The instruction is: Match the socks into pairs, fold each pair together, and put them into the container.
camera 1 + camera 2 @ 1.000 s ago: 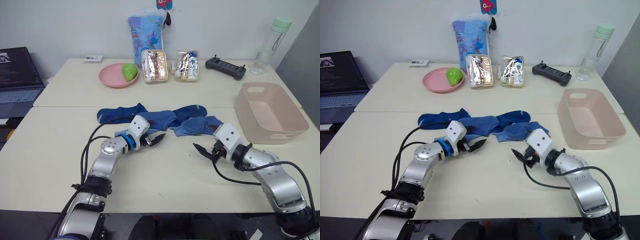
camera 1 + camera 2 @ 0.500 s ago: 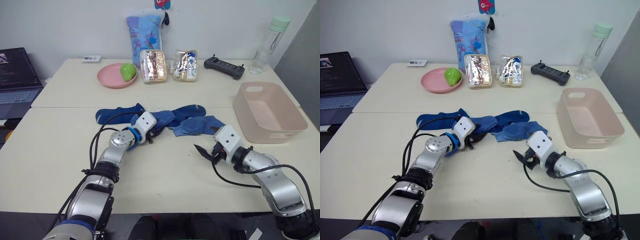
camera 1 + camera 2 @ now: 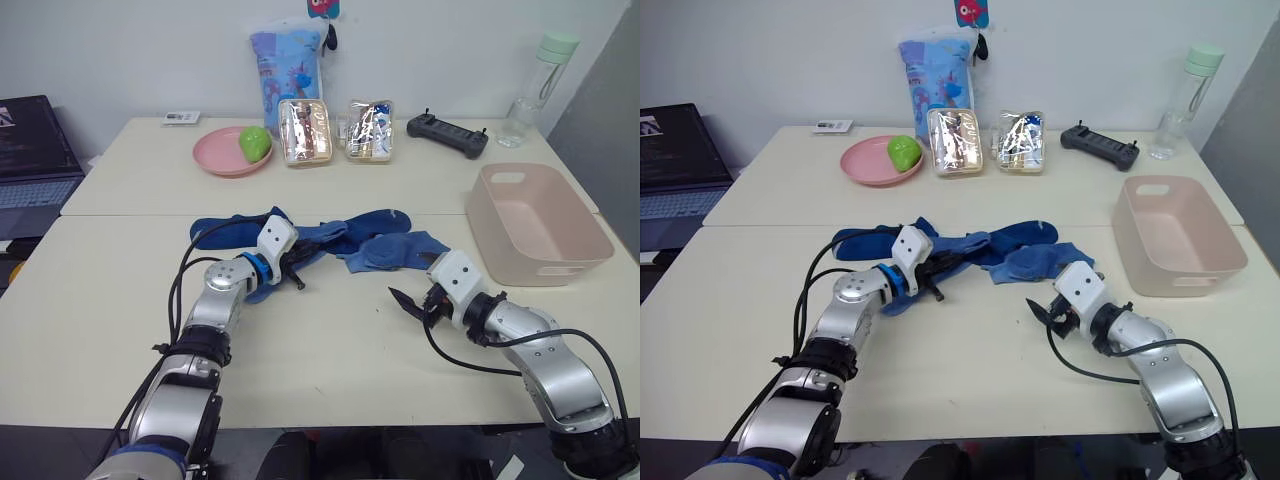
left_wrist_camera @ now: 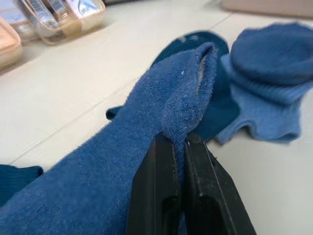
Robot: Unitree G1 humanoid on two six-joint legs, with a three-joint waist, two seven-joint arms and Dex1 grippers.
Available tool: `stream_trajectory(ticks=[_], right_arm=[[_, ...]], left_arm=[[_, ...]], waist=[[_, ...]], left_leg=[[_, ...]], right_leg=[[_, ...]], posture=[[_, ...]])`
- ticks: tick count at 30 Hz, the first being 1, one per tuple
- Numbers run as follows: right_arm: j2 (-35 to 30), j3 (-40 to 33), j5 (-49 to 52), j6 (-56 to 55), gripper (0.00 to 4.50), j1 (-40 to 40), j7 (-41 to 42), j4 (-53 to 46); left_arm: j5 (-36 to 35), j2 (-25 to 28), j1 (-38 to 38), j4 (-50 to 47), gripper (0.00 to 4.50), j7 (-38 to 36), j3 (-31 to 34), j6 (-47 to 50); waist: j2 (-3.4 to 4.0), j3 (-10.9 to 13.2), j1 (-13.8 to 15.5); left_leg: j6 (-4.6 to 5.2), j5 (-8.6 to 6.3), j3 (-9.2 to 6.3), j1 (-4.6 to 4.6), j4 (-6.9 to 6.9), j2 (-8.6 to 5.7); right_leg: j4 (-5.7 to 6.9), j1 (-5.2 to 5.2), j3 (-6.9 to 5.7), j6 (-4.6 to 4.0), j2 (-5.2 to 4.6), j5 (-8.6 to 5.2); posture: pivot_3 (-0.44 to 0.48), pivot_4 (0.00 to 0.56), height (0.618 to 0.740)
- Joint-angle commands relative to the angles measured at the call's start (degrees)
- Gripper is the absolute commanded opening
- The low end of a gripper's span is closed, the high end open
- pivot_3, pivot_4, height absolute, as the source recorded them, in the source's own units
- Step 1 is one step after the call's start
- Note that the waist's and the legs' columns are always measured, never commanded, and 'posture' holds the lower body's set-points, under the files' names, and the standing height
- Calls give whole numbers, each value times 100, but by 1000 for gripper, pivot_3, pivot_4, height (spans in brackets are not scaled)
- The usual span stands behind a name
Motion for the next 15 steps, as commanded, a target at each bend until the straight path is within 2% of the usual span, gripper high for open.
stream_trajectory(ticks=[1, 6, 10, 15], right_arm=[[-50, -169, 43, -111, 4500, -31, 45, -185], [-82, -201, 74, -129, 4500, -30, 92, -151], [-154, -336, 172, -151, 4500, 14, 216, -159], [-379, -501, 424, -368, 4500, 123, 669, -236]], left_arm=[[-298, 322, 252, -1249, 25, -412, 26, 458], [-180, 629, 784, -2449, 25, -637, -313, 956], [-154, 891, 1445, -3861, 25, -937, -980, 1691], [179, 797, 1603, -4162, 25, -767, -1516, 1944]], waist=[[0, 0, -5], [0, 0, 9], [1, 0, 4], [0, 0, 20]], left_leg=[[0, 0, -1, 0, 0, 1], [1, -1, -1, 0, 4, 0], [2, -1, 0, 0, 1, 0], [3, -1, -2, 0, 0, 0]], right_leg=[[0, -1, 0, 0, 0, 0], [-1, 4, 2, 0, 0, 0], [-1, 4, 4, 0, 0, 0], [1, 5, 2, 0, 0, 0]], posture=[[0, 150, 740], [0, 150, 740], [0, 150, 740], [0, 150, 740]])
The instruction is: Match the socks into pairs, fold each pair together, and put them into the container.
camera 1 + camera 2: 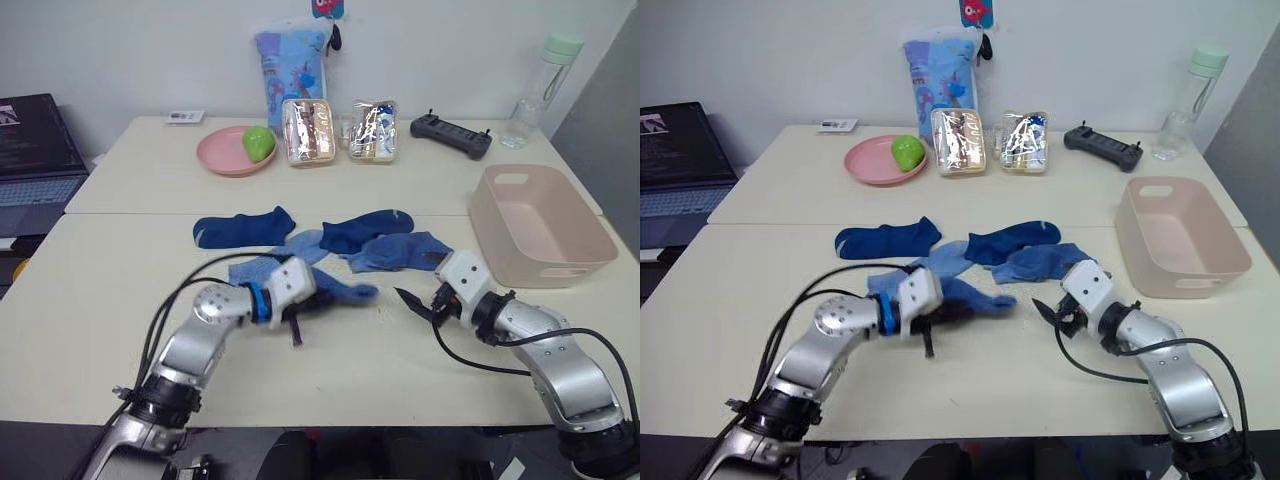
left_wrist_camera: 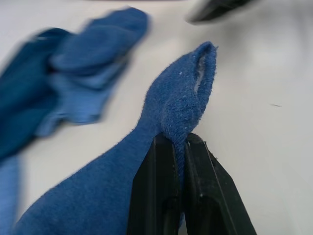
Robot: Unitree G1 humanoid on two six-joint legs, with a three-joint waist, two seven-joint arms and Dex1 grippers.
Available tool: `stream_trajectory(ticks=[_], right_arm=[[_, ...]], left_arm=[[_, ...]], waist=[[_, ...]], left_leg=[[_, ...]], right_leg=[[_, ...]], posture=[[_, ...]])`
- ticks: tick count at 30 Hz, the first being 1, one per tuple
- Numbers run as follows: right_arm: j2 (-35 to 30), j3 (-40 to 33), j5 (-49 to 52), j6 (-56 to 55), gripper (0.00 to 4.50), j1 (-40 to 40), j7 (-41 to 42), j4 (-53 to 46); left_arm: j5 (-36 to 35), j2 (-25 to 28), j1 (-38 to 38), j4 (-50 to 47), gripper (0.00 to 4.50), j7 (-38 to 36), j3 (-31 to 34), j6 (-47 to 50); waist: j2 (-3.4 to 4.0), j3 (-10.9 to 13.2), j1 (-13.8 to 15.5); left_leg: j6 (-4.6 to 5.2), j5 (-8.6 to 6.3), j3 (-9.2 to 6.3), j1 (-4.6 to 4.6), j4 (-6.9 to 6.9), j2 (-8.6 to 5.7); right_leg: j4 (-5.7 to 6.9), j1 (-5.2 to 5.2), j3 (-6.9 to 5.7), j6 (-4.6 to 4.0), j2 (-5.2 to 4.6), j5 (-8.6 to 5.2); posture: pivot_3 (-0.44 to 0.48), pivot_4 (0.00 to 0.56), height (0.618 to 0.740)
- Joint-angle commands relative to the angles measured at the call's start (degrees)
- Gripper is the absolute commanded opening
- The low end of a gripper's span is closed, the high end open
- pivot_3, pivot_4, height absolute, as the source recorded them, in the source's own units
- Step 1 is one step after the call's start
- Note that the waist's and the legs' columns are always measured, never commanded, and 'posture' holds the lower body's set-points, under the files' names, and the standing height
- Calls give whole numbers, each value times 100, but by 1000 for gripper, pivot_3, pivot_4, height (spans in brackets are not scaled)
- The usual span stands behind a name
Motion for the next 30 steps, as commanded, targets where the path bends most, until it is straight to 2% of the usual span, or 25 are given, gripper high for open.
stream_trajectory(ticks=[1, 2, 5, 11, 15, 17, 22, 26, 29, 30], right_arm=[[-238, -201, 260, -210, 4500, 85, 402, -253], [-347, -220, 387, -169, 4500, 151, 589, -300], [-583, -293, 814, 36, 4500, 280, 1023, -470], [-862, -78, 666, -105, 4500, 314, 1173, -462], [-999, 428, 157, -607, 4500, 463, 1267, -379], [-1048, 701, -177, -886, 4500, 382, 1280, -230], [-1134, 1150, -809, -1473, 4500, 224, 1348, 153], [-904, 1178, -930, -1619, 4500, 77, 1247, 493], [-813, 1184, -1039, -1703, 3901, 39, 1221, 641], [-783, 1168, -1033, -1700, 3557, 48, 1227, 662]], left_arm=[[87, -124, -46, -303, 25, 80, -231, 160], [-4, -213, -46, -383, 25, 39, -326, 341], [-231, -263, -18, -542, 748, -182, -488, 760], [-697, 86, -14, -719, 2513, -401, -110, 1240], [-1001, 332, -201, -251, 3809, -233, 671, 1325], [-856, 363, -350, 281, 4368, 24, 940, 1039], [-457, 242, -572, 1170, 4368, 270, 912, 492], [-297, 31, -620, 1462, 4368, 209, 677, 281], [-218, -89, -611, 1567, 3762, 250, 605, 201], [-200, -110, -604, 1576, 3462, 253, 597, 178]], waist=[[0, 0, 1], [0, 0, -1], [-2, 1, 1], [-2, 1, -36], [-3, 2, -18], [-2, 2, -16], [-3, 2, -4], [-5, 3, 9], [-5, 3, 15], [-5, 3, 15]], left_leg=[[1, 0, 0, 3, 0, 0], [2, 1, 0, 4, 0, 0], [4, 0, 0, 4, 2, -2], [4, 1, -2, 6, -1, 3], [3, 1, -5, 6, 0, 2], [3, 1, -5, 5, 1, 2], [3, 1, -3, 5, 5, -2], [1, 2, -3, -1, 9, -2], [1, 2, -3, -1, 9, -1], [1, 2, -3, -1, 10, -1]], right_leg=[[2, 2, 0, 0, 1, 0], [2, 4, -1, 0, 1, 0], [0, 8, 0, 1, 1, 1], [1, 7, -1, 1, 4, 0], [1, 7, -4, 1, 4, 0], [0, 7, -5, 1, 4, 0], [-4, 8, -2, 2, 2, 1], [-5, 4, -3, 2, 2, 1], [-4, 4, -2, 2, 2, 1], [-4, 4, -2, 2, 2, 1]], posture=[[0, 150, 740], [0, 150, 740], [0, 150, 740], [0, 150, 740], [0, 150, 740], [0, 150, 740], [0, 150, 740], [0, 150, 740], [0, 150, 740], [0, 150, 740]])
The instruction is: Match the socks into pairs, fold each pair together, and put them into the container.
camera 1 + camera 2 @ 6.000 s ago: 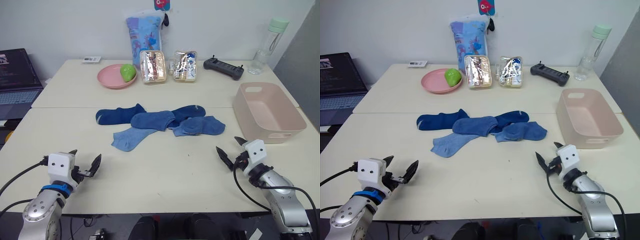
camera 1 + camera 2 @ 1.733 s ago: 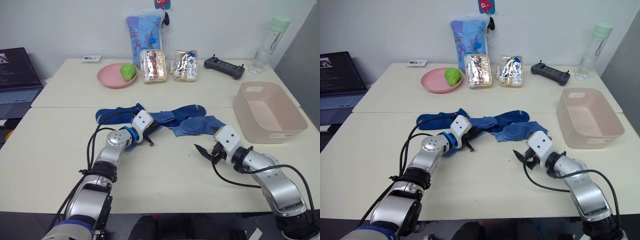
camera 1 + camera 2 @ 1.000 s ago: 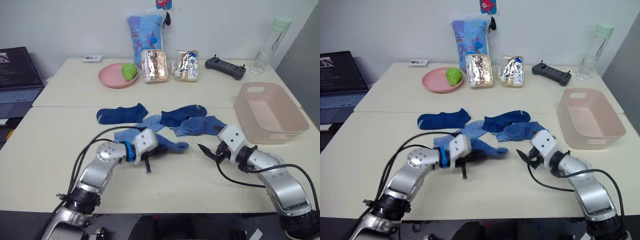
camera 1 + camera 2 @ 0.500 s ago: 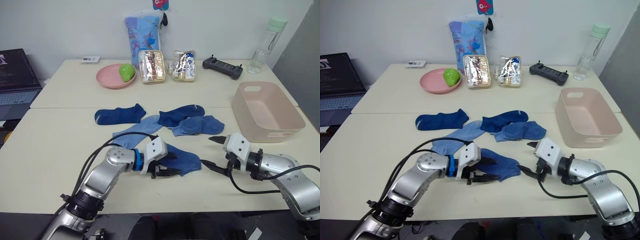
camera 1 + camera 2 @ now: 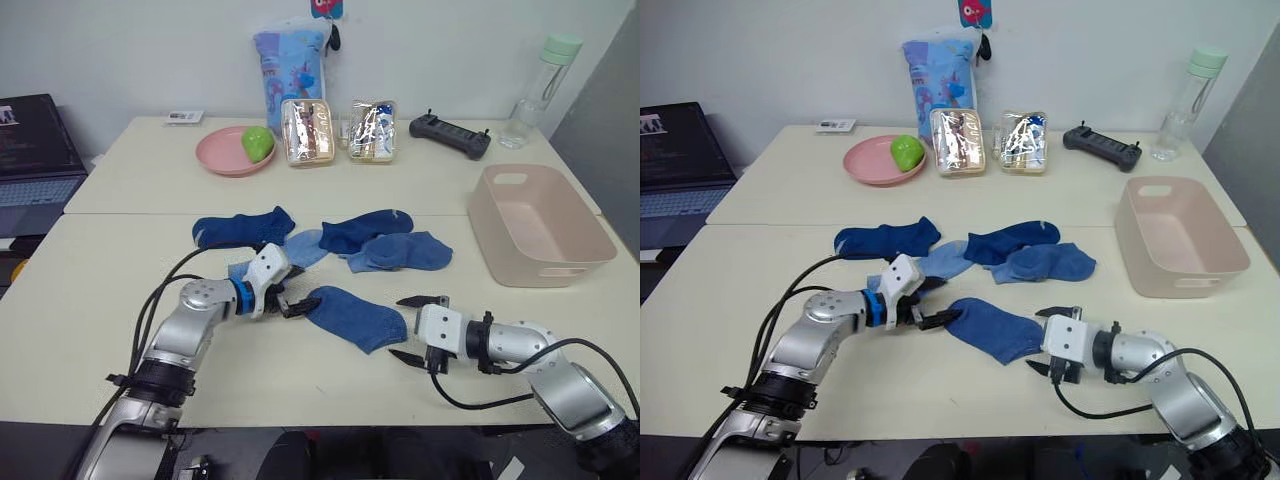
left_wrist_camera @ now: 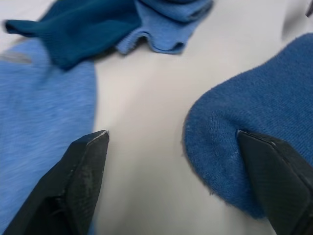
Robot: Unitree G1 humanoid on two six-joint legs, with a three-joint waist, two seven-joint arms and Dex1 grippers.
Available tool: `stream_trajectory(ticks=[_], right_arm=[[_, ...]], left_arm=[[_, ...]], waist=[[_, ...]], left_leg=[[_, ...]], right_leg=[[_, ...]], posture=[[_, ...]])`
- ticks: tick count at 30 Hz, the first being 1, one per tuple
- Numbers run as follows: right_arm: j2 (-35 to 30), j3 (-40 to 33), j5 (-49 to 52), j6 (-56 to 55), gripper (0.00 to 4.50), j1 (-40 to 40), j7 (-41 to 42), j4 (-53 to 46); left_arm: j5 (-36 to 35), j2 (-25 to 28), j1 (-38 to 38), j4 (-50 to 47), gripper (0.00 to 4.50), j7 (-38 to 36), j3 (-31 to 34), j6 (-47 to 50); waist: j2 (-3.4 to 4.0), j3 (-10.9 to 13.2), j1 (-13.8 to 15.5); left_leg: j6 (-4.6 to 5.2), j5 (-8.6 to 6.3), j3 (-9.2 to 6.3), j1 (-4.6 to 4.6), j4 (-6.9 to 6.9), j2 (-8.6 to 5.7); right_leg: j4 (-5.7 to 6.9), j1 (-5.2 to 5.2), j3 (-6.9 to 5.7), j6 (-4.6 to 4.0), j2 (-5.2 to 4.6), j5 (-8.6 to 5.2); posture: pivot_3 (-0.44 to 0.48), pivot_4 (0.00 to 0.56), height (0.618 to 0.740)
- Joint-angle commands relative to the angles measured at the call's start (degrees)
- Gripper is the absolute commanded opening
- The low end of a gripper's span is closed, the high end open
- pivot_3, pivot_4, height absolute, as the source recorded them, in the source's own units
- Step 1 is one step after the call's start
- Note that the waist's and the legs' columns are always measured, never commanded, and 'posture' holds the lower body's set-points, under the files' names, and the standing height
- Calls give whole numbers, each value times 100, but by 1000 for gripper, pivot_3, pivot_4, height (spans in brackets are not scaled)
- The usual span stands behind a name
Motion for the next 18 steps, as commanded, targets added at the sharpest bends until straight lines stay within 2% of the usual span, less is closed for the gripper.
stream_trajectory(ticks=[1, 9, 10, 11, 14, 18], right_arm=[[62, -60, -42, -121, 3213, -24, -40, -20], [-47, -293, 52, -203, 267, 169, 95, -105], [-49, -319, 67, -214, 5, 161, 104, -104], [-48, -369, 104, -245, 0, 153, 118, -105], [-116, -520, 216, -380, 0, 151, 253, -70], [-282, -600, 409, -677, 0, 123, 575, 56]], left_arm=[[62, -40, -57, -45, 3154, -9, -45, -127], [-151, 133, 314, -685, 619, -166, 30, 277], [-175, 146, 369, -797, 313, -151, 41, 351], [-253, 137, 463, -1019, 32, -97, 67, 538], [-649, 102, 890, -1927, 32, 99, 185, 1249], [-805, 147, 1500, -2764, 32, 419, 165, 1819]], waist=[[0, 0, 0], [0, 0, -13], [0, 0, -14], [1, 0, -13], [0, 0, -14], [0, 0, -12]], left_leg=[[0, 0, 0, 0, 0, 0], [1, -1, 0, 1, 1, 0], [1, -1, 0, 2, 2, 0], [1, -1, 0, 2, 1, 1], [1, -1, -1, 2, 1, 1], [1, -1, -1, 1, -1, 2]], right_leg=[[1, 0, 0, 0, 0, 0], [2, 1, 1, 0, 0, 0], [3, 1, 1, 0, 0, 0], [3, 1, 1, 0, 0, 0], [4, 2, 3, 0, 0, 0], [0, 2, 3, 0, 0, 0]], posture=[[0, 150, 740], [0, 150, 740], [0, 150, 740], [0, 150, 740], [0, 150, 740], [0, 150, 740]])
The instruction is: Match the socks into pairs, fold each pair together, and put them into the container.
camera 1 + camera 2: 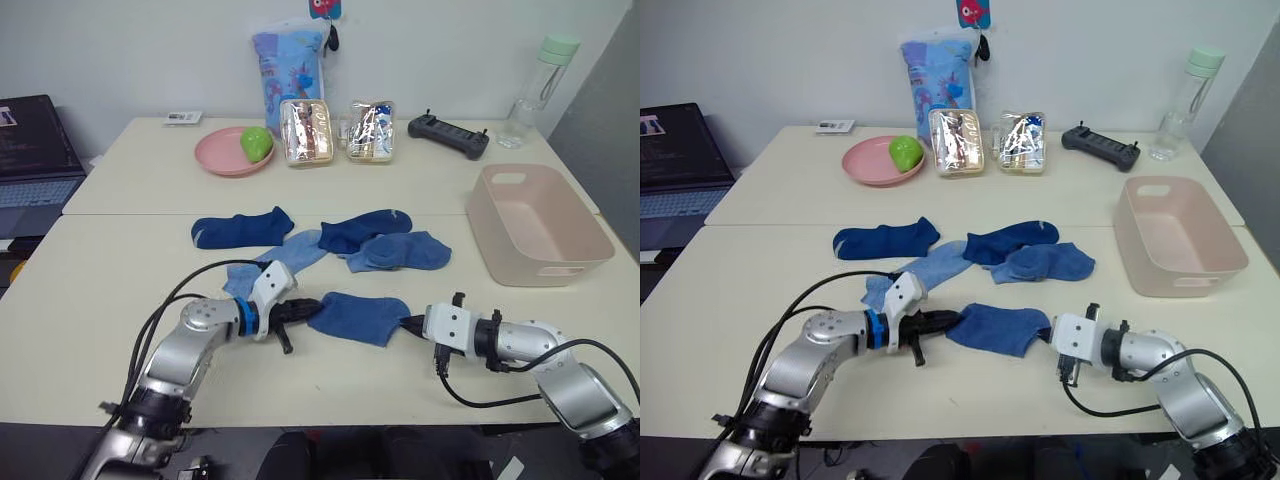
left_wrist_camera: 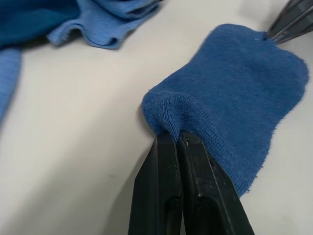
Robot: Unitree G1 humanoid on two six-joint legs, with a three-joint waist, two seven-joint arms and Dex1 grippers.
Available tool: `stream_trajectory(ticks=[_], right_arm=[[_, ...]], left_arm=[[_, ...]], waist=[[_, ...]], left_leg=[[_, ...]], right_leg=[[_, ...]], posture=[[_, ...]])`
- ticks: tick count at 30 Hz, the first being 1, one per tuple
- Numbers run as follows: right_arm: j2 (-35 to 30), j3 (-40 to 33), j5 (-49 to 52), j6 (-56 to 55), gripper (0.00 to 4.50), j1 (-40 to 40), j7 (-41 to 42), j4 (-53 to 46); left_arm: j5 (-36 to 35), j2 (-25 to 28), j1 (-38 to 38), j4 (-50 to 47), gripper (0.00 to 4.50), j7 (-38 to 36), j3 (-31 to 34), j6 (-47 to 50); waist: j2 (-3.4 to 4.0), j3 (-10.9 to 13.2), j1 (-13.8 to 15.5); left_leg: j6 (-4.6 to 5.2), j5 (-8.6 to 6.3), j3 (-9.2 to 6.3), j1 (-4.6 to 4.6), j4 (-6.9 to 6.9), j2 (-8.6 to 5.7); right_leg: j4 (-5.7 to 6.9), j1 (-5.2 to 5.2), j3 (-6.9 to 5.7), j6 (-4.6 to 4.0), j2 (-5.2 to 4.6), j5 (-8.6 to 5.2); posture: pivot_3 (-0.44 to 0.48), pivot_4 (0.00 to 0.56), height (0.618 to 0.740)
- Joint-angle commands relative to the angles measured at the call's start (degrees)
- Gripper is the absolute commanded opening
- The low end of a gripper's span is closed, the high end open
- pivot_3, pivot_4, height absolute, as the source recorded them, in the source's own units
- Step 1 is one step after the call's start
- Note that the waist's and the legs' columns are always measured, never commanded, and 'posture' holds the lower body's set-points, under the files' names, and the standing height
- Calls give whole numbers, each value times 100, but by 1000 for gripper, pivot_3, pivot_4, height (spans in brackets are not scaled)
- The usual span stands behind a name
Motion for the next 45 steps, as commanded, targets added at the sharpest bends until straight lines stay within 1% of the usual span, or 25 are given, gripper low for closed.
stream_trajectory(ticks=[1, 3, 6, 10, 12, 13, 18, 19, 21, 22, 25, 26, 29, 32, 36, 37, 38, 40, 41, 42, 44, 45], right_arm=[[-129, -152, 224, -347, 0, -63, 288, 18], [-212, -163, 251, -467, 0, -77, 425, 71], [-501, -168, 273, -720, 0, 16, 738, 127], [-541, -156, 238, -962, 0, 131, 708, 270], [-487, -182, 238, -1046, 448, 167, 637, 307], [-473, -204, 235, -1066, 702, 186, 608, 307], [-580, -457, 410, -1127, 2455, 443, 610, 53], [-646, -504, 639, -1066, 2757, 584, 772, -199], [-720, -550, 909, -975, 2757, 740, 946, -504], [-714, -468, 829, -1035, 2757, 739, 953, -516], [-571, -226, 508, -1196, 2757, 639, 855, -348], [-520, -138, 383, -1240, 2757, 592, 813, -279], [-351, 52, 174, -1258, 2757, 565, 694, -180], [-275, 104, 97, -1231, 2757, 639, 635, -195], [-200, 140, 35, -1171, 2757, 628, 565, -146], [-190, 146, 31, -1143, 2803, 617, 569, -153], [-164, 150, 32, -1099, 2803, 606, 555, -175], [-108, 144, 21, -1039, 2803, 592, 506, -193], [-102, 158, -17, -1028, 2385, 576, 498, -173], [-72, 163, -33, -1015, 2174, 564, 475, -147], [-22, 192, -43, -978, 1523, 539, 456, -109], [19, 198, -66, -984, 1173, 516, 412, -76]], left_arm=[[-158, 43, 340, -726, 32, 268, 42, 376], [-113, 5, 449, -849, 32, 431, 6, 440], [-119, -106, 592, -995, 32, 675, -4, 496], [11, -97, 586, -865, 32, 791, -36, 307], [8, -47, 605, -796, 462, 733, -15, 181], [-110, -36, 636, -811, 681, 670, 55, 228], [-396, 187, 736, -799, 2241, 478, 549, -2], [-329, 485, 828, -785, 2509, 78, 584, -442], [-230, 869, 943, -735, 2509, -427, 594, -1038], [-185, 1020, 962, -671, 2509, -698, 546, -1447], [29, 1200, 866, -388, 2509, -1199, 300, -2402], [225, 1202, 777, -219, 2509, -1290, 155, -2802], [770, 941, 384, 302, 2509, -1253, -274, -3719], [1062, 777, 176, 637, 2509, -1207, -529, -4088], [1319, 569, -79, 1049, 2509, -1100, -742, -4307], [1333, 544, -111, 1108, 2124, -1079, -757, -4330], [1357, 560, -128, 1151, 1932, -1107, -781, -4359], [1395, 617, -133, 1198, 1364, -1191, -824, -4412], [1397, 665, -114, 1201, 1033, -1259, -846, -4385], [1406, 713, -93, 1211, 721, -1316, -867, -4402], [1390, 732, -88, 1227, 124, -1337, -878, -4365], [1399, 726, -105, 1246, 0, -1320, -883, -4364]], waist=[[0, 0, -1], [0, 0, 6], [2, 1, 12], [0, 1, 15], [0, 1, 16], [0, 1, 12], [1, 2, 18], [0, 2, 19], [3, 2, 13], [5, 2, 9], [6, 4, 21], [7, 4, 22], [6, 5, 57], [5, 5, 53], [5, 5, 25], [5, 5, 20], [5, 5, 17], [5, 5, 14], [5, 5, 14], [6, 5, 14], [6, 5, 13], [6, 4, 13]], left_leg=[[0, 0, 0, 1, 0, 1], [0, 0, -1, 3, 0, 1], [0, 0, -2, 10, 1, 1], [1, 0, -7, 15, 5, 1], [0, 0, -9, 15, 4, 1], [0, 0, -9, 14, 4, 1], [0, 0, -9, 14, 2, 1], [-1, 0, -10, 13, 2, 1], [-1, 0, -13, 11, -3, 2], [-1, 0, -11, 15, -11, 3], [-1, 0, -10, 16, -7, 2], [-1, 0, -9, 16, -5, 2], [0, 0, -9, 16, -1, 0], [1, 0, -9, 14, 0, -1], [2, 0, -8, 12, -4, -1], [2, 0, -9, 12, -4, -1], [2, 0, -9, 13, -4, -1], [2, 0, -9, 14, -4, -1], [2, 0, -9, 15, -4, -1], [2, 0, -10, 15, -4, -1], [2, 0, -11, 17, -3, -1], [2, 0, -11, 19, -3, -1]], right_leg=[[0, 0, 0, 0, 0, 0], [2, 2, -2, 0, 0, 0], [2, 13, -2, 0, 0, 0], [0, 23, -8, 0, 0, 0], [0, 23, -10, 0, 0, 0], [0, 23, -10, 0, 0, 0], [0, 21, -9, 0, 0, 0], [0, 21, -11, 0, 0, 0], [-2, 18, -14, -1, 0, 0], [-4, 19, -12, -2, 0, -1], [-10, 25, -12, -2, -1, 0], [-12, 27, -11, -2, -1, 0], [-11, 28, -12, -2, -1, 0], [-9, 26, -12, -2, -1, 0], [-8, 23, -14, -2, -1, 0], [-7, 22, -14, -2, 0, 0], [-7, 22, -14, -2, 0, 0], [-4, 22, -14, -2, 0, 0], [-2, 23, -15, -2, 0, 0], [-1, 23, -16, -2, 0, 0], [-1, 24, -16, -2, 0, 0], [-1, 26, -17, -2, 1, 0]], posture=[[0, 150, 740], [0, 150, 740], [0, 150, 740], [0, 150, 740], [0, 150, 740], [0, 150, 740], [0, 150, 740], [0, 150, 740], [0, 150, 740], [0, 150, 740], [0, 150, 740], [0, 150, 740], [0, 150, 740], [0, 150, 740], [0, 150, 740], [0, 150, 740], [0, 150, 740], [0, 150, 740], [0, 150, 740], [0, 150, 740], [0, 150, 740], [0, 150, 740]])
